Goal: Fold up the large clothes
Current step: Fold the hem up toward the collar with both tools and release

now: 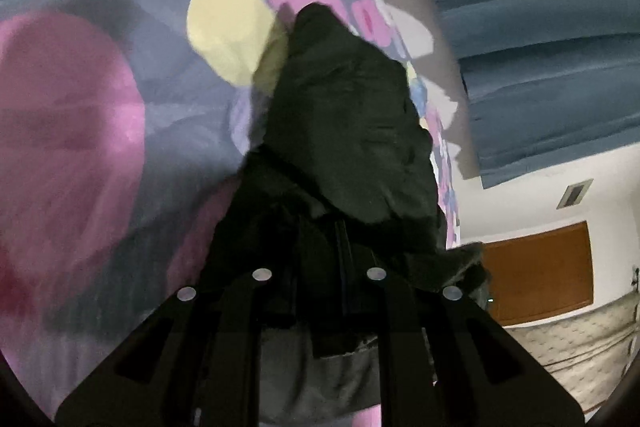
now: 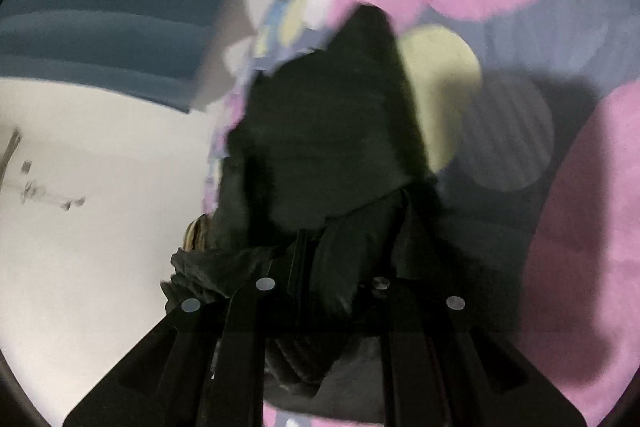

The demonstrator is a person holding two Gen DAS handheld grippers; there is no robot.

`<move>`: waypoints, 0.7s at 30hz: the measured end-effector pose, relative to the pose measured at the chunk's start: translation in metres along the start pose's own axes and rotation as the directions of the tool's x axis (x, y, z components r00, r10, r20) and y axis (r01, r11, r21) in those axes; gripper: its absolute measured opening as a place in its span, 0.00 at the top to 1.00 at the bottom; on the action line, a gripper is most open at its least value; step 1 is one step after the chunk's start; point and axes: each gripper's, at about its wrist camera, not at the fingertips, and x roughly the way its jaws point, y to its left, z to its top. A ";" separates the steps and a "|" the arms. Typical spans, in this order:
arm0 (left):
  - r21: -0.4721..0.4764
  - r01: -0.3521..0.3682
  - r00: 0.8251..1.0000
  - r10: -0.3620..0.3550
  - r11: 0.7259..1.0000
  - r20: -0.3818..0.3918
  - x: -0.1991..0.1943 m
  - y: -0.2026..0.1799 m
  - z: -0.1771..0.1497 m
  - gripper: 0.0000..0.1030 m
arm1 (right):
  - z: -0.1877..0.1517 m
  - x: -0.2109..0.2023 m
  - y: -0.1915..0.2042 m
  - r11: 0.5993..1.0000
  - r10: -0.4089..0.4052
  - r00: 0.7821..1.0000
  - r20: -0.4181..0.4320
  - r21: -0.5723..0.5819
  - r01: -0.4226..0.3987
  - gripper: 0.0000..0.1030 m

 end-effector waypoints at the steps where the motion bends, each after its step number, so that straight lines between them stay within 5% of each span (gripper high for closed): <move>1: 0.002 0.006 1.000 -0.006 1.000 -0.003 0.003 0.002 0.001 0.87 | 0.001 0.004 -0.005 1.000 0.006 1.000 -0.002 0.010 -0.005 0.88; 8: 0.151 0.069 0.997 -0.073 0.986 0.020 -0.020 -0.022 -0.001 0.79 | -0.005 -0.007 -0.003 0.999 0.043 0.999 -0.009 -0.024 -0.043 0.83; 13: 0.187 0.164 0.980 -0.182 0.969 0.081 -0.064 -0.033 -0.003 0.47 | -0.008 -0.030 0.005 0.994 0.088 0.996 0.023 -0.075 -0.086 0.46; 17: 0.256 0.158 0.959 -0.210 0.954 0.191 -0.101 -0.031 -0.001 0.37 | -0.015 -0.058 0.011 0.987 0.101 0.992 0.079 -0.136 -0.089 0.38; 21: 0.334 0.071 0.975 -0.136 0.940 0.175 -0.099 -0.028 -0.006 0.37 | -0.019 -0.070 0.017 0.974 0.055 0.995 0.081 -0.226 -0.036 0.35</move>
